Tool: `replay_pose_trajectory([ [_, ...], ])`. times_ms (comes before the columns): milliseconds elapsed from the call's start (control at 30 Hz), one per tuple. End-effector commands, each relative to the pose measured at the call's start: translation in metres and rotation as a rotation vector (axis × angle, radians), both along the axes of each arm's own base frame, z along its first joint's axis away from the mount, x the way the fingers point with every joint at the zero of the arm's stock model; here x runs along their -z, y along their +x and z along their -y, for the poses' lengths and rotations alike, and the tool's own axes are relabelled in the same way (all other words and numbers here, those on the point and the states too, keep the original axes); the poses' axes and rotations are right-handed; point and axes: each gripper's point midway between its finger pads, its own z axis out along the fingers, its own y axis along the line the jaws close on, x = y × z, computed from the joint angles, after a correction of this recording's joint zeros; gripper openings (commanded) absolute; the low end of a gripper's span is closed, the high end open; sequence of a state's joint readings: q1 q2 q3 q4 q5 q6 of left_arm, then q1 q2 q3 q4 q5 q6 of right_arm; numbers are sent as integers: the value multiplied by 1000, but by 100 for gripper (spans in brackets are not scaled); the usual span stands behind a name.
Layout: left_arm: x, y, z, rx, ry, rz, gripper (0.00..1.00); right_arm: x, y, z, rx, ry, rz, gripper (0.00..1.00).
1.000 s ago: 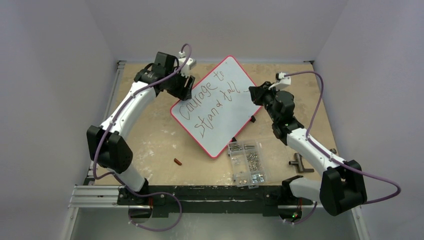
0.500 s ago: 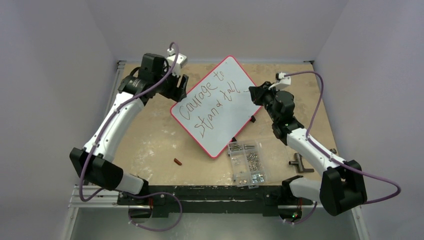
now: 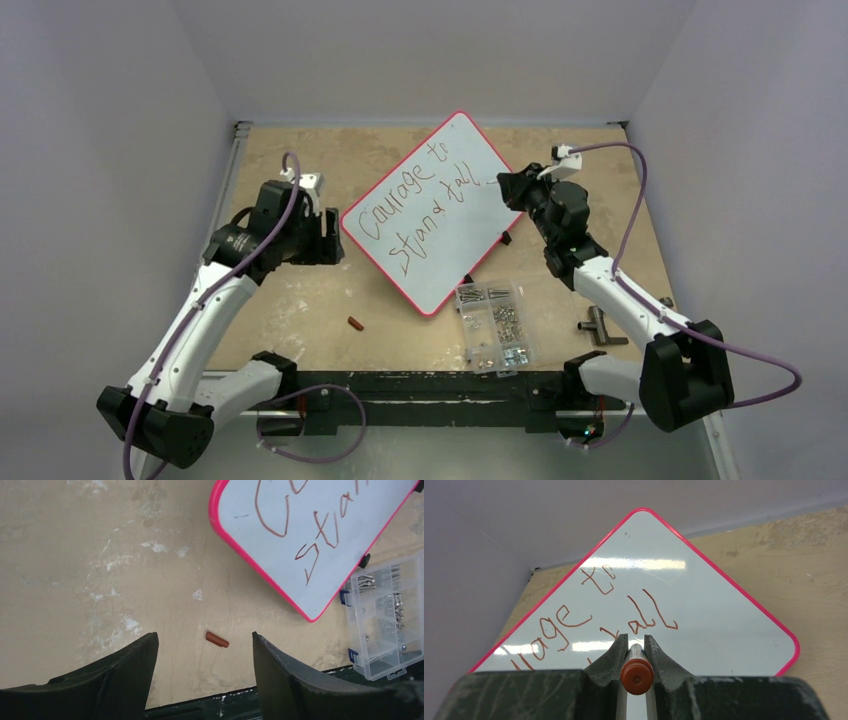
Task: Write a sentence on the whiteboard
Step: Pick up the pen cap from the center of the board.
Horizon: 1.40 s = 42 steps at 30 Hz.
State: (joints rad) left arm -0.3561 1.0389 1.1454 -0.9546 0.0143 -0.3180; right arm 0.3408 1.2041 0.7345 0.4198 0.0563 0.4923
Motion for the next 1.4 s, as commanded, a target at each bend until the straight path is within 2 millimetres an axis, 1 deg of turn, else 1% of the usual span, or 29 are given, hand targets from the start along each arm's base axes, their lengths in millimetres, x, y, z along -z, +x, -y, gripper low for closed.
replay_pose_trajectory([
  [0, 18, -20, -21, -210, 5, -77, 69, -19, 0, -3, -17, 36, 57, 0],
  [100, 30, -29, -22, -255, -23, -105, 72, -18, -2, -5, -26, 35, 58, 0],
  [167, 37, -35, -24, -314, -44, -125, 77, -16, -2, -3, -21, 34, 52, 0],
  [200, 41, -38, -26, -341, -52, -134, 81, -17, -2, -2, -16, 34, 53, 0],
  [233, 45, -41, -28, -379, -61, -145, 91, -16, -3, -1, -10, 31, 54, 0],
  [267, 49, -43, -29, -413, -72, -152, 99, -17, -3, -1, -10, 32, 56, 0],
  [333, 56, -46, -26, -456, -119, -168, 100, -17, -2, -1, -9, 33, 57, 0],
  [367, 60, -45, -18, -442, -162, -176, 100, -17, -2, -2, -12, 32, 57, 0],
  [400, 65, -45, -14, -440, -181, -187, 100, -17, -1, -2, -15, 32, 57, 0],
  [500, 83, -49, -20, -501, -159, -223, 100, -15, 0, -2, -14, 30, 51, 0],
  [533, 88, -51, -21, -523, -162, -228, 99, -14, 0, -2, -10, 28, 50, 0],
  [600, 98, -54, -25, -586, -177, -232, 90, -11, 1, -1, -7, 26, 45, 0],
  [633, 102, -56, -27, -618, -182, -238, 88, -11, 1, -2, -7, 26, 43, 0],
  [800, 121, -64, -37, -757, -168, -286, 88, -6, 4, -2, -5, 22, 33, 0],
  [900, 132, -67, -39, -818, -150, -329, 81, -5, 5, -3, -7, 20, 31, 0],
  [967, 138, -68, -35, -847, -166, -358, 74, -4, 6, -4, -9, 19, 29, 0],
  [1033, 147, -66, -26, -853, -213, -370, 71, -3, 7, -4, -11, 20, 27, 0],
  [1100, 153, -65, -22, -873, -240, -380, 67, -3, 8, -5, -10, 19, 26, 0],
  [1233, 161, -71, -19, -914, -239, -408, 66, -1, 8, -3, -3, 14, 21, 0],
  [1367, 171, -70, -4, -910, -264, -428, 66, 1, 9, -4, -4, 15, 19, 0],
])
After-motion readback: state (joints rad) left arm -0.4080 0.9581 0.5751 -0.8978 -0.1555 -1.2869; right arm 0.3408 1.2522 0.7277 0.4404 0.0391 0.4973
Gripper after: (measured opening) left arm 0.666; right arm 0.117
